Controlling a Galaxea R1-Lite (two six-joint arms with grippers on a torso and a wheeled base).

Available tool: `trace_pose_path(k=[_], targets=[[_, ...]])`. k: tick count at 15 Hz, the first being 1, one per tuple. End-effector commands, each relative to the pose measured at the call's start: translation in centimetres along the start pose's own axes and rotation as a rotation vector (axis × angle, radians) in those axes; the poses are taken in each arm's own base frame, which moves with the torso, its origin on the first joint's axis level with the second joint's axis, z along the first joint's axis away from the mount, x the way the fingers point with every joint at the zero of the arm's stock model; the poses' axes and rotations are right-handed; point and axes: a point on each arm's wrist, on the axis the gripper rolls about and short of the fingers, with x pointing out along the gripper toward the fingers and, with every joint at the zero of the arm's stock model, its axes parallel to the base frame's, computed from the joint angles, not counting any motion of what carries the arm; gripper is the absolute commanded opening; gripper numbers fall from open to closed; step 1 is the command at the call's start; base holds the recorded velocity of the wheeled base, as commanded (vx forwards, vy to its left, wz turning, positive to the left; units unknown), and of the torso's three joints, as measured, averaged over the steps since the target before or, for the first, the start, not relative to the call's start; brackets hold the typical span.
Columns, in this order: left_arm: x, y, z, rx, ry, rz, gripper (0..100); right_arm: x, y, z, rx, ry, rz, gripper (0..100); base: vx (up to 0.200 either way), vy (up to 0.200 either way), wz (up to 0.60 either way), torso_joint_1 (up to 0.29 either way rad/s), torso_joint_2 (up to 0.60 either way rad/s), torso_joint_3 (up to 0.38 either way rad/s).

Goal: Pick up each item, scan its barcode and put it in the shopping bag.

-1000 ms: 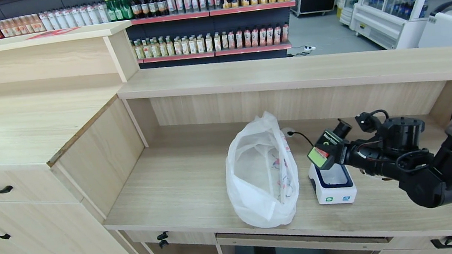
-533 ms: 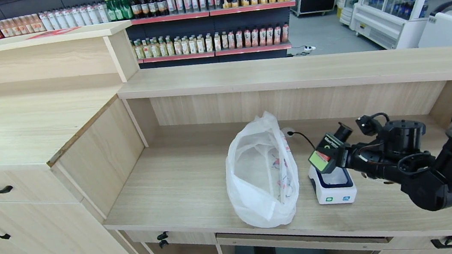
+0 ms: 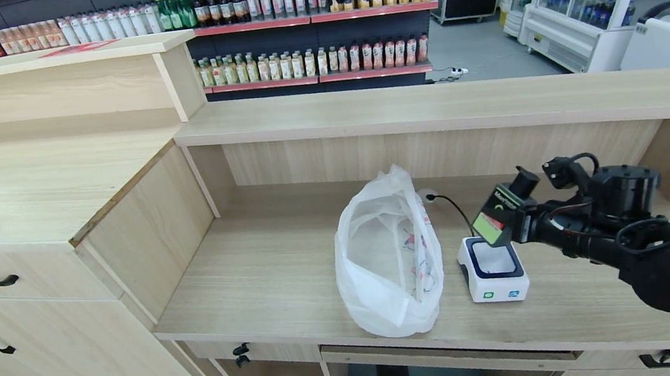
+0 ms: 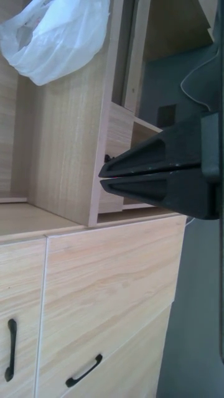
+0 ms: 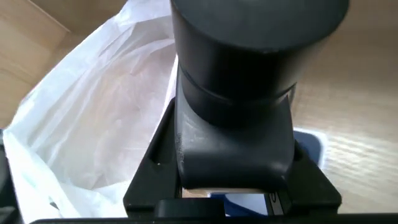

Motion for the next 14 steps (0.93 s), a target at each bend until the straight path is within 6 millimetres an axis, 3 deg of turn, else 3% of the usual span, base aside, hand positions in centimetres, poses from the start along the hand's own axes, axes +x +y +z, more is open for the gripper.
trace_pose_path(k=[1,3,5,9,14], targets=[[0.0,0.0,0.0,0.000,0.000,0.000,0,-7.0,-0.2,3.3,-0.255,-0.043,-0.156,0,0.000,0.000,0.00,0.000,0.00,0.000],[0.0,0.0,0.0,0.000,0.000,0.000,0,-12.6,-2.4,4.6,-0.469,0.063,-0.338,0,0.000,0.000,0.00,0.000,0.00,0.000],[0.0,0.0,0.0,0.000,0.000,0.000,0,-14.2,-2.1,5.0,-0.505,0.074,-0.367,0,0.000,0.000,0.00,0.000,0.00,0.000],[0.0,0.0,0.0,0.000,0.000,0.000,0,-16.4,-2.8,6.2,-0.607,0.028,-0.482,0,0.000,0.000,0.00,0.000,0.00,0.000],[0.0,0.0,0.0,0.000,0.000,0.000,0,-16.0,-1.7,8.1,-0.735,-0.115,-0.481,0,0.000,0.000,0.60,0.000,0.00,0.007]])
